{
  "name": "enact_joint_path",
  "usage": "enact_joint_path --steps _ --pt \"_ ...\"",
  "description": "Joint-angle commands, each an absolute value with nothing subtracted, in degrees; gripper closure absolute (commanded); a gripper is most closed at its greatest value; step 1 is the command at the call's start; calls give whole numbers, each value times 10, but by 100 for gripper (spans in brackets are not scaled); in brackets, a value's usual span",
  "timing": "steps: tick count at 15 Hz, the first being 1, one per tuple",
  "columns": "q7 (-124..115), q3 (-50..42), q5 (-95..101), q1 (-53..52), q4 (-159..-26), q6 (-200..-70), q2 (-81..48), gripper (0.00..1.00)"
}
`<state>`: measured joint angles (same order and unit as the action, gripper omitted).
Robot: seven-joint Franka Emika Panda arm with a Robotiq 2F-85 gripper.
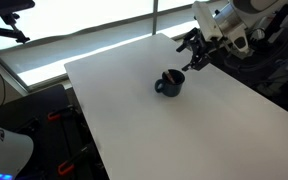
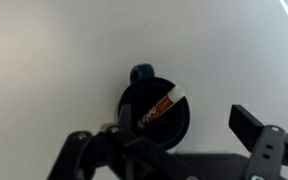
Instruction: Remove the marker from the cup
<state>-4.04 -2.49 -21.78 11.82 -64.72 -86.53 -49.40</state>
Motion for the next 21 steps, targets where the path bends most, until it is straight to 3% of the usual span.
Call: enact_joint_path --steps 1,7,21 --pt "-43 -23 -186 114 -597 -849 -532 0" --pt "-42 -19 -194 124 -611 -861 -534 0" --pt "-129 -17 -182 110 -485 -800 -619 0"
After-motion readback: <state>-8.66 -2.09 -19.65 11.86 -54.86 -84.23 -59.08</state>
